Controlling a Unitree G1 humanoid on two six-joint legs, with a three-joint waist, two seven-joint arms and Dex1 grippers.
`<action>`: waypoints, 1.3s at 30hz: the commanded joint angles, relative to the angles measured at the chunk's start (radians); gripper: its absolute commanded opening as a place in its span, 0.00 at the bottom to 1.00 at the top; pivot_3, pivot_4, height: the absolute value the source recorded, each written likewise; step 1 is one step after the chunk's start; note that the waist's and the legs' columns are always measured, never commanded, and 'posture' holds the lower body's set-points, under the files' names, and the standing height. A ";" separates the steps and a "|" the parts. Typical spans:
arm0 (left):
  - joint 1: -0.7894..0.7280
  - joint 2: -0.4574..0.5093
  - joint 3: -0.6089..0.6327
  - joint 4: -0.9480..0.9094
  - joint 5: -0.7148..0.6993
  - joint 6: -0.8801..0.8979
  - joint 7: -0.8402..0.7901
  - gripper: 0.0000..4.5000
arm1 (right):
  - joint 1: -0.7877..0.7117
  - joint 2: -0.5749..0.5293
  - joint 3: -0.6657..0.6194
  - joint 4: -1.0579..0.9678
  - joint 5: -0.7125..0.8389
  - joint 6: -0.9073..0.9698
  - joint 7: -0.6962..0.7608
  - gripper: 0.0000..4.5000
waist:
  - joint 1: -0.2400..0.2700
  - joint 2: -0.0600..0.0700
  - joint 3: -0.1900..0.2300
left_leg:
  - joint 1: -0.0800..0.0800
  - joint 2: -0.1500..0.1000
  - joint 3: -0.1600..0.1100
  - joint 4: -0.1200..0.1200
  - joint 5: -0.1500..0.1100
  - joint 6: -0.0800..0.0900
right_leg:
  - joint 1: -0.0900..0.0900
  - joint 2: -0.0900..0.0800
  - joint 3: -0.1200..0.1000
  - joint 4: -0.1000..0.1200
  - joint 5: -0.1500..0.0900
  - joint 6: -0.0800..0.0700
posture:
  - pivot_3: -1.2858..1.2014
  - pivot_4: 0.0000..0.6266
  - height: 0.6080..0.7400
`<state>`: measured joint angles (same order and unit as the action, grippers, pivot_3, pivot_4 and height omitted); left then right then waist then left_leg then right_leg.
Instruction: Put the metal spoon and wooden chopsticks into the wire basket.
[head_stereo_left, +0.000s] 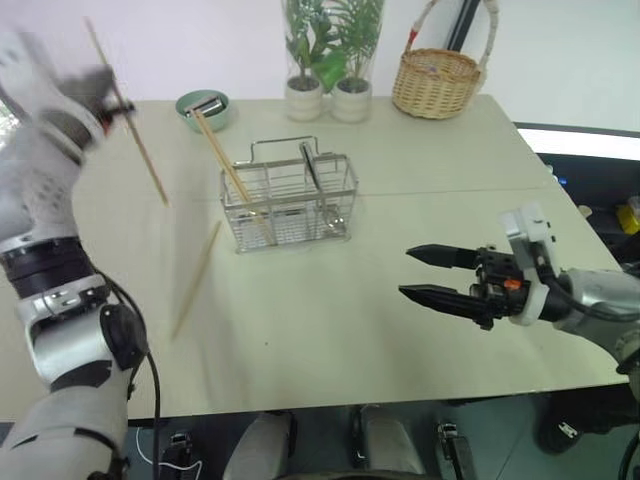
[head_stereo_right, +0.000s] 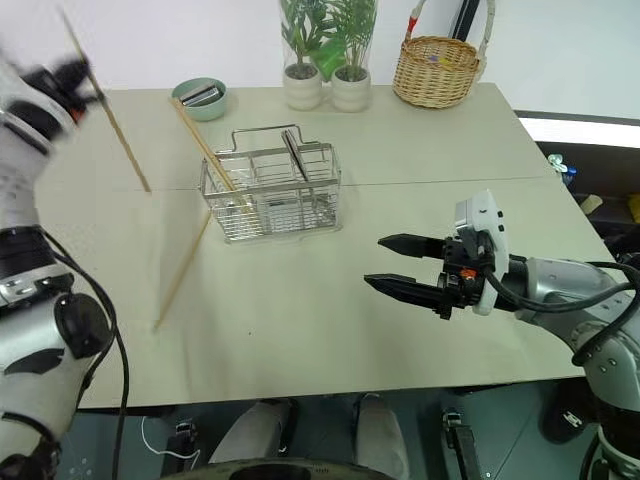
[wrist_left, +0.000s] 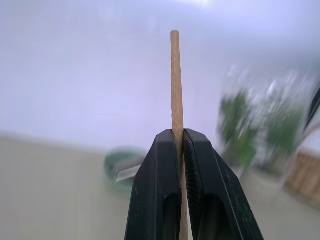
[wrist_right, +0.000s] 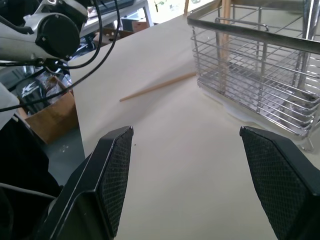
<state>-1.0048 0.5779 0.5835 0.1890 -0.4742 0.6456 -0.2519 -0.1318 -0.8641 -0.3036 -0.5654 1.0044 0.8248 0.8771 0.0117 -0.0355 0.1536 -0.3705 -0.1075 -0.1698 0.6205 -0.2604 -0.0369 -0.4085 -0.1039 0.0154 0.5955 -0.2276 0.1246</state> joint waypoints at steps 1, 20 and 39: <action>-0.079 0.020 0.027 -0.089 -0.089 0.010 0.020 0.01 | -0.026 0.005 -0.015 -0.017 0.027 -0.013 -0.018 0.78 | 0.001 0.000 0.000 | 0.000 0.000 0.000 0.001 -0.001 0.001 | 0.000 0.000 0.000 0.000 0.000 0.000 | 0.52 0.24 0.77; -0.047 -0.202 -0.185 -0.155 -0.139 -0.036 0.035 0.01 | 0.000 0.045 -0.054 -0.071 0.071 -0.023 -0.155 0.78 | 0.027 0.001 -0.001 | -0.001 0.000 0.000 0.007 -0.002 0.004 | 0.002 0.002 0.000 0.001 0.001 0.001 | 0.52 0.24 0.77; 0.167 -0.314 -0.350 -0.209 -0.015 -0.205 0.022 0.33 | 0.011 0.044 -0.064 -0.062 0.095 -0.038 -0.226 0.78 | 0.029 0.001 -0.001 | -0.001 0.000 0.000 0.008 -0.003 0.005 | 0.003 0.002 0.000 0.000 0.001 0.001 | 0.52 0.24 0.77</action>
<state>-0.8337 0.2621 0.2196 0.0251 -0.4884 0.4638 -0.2341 -0.1064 -0.8164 -0.3407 -0.6218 1.0846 0.8065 0.6522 0.0405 -0.0347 0.1528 -0.3715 -0.1071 -0.1696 0.6283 -0.2632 -0.0316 -0.4057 -0.1018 0.0155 0.5959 -0.2262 0.1252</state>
